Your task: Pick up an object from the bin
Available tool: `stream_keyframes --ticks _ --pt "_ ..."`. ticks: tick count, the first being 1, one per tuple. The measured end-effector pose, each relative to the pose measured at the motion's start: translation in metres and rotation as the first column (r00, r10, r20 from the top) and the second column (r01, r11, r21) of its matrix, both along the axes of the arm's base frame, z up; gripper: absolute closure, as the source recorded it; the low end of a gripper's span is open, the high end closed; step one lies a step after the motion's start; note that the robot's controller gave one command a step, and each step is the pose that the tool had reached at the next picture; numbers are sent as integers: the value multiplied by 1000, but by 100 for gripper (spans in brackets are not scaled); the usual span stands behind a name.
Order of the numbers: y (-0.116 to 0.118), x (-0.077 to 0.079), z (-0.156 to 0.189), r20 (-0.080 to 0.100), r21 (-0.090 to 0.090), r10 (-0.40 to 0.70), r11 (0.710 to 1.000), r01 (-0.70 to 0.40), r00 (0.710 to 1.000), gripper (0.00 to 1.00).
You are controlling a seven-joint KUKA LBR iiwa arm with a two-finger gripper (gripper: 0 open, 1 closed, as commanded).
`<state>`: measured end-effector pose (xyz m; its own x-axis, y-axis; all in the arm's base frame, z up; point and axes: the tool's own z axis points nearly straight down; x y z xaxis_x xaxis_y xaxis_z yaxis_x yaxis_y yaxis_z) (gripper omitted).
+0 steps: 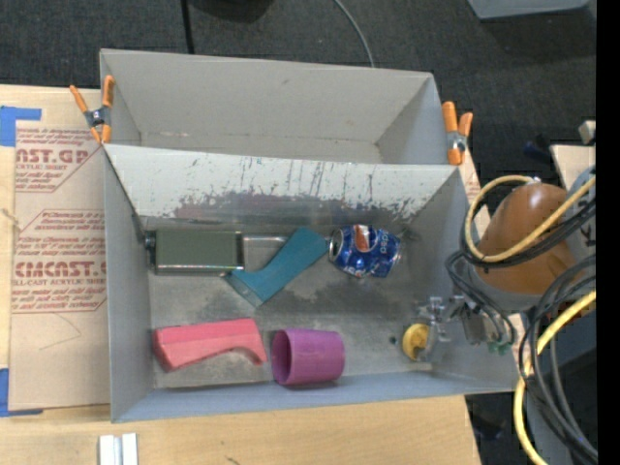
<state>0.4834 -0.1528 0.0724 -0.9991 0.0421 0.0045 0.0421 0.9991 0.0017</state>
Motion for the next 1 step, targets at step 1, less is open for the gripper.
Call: stream_keyframes --ticks 1 --pt "0 0 9 -1 0 0 1000 0 1000 100"
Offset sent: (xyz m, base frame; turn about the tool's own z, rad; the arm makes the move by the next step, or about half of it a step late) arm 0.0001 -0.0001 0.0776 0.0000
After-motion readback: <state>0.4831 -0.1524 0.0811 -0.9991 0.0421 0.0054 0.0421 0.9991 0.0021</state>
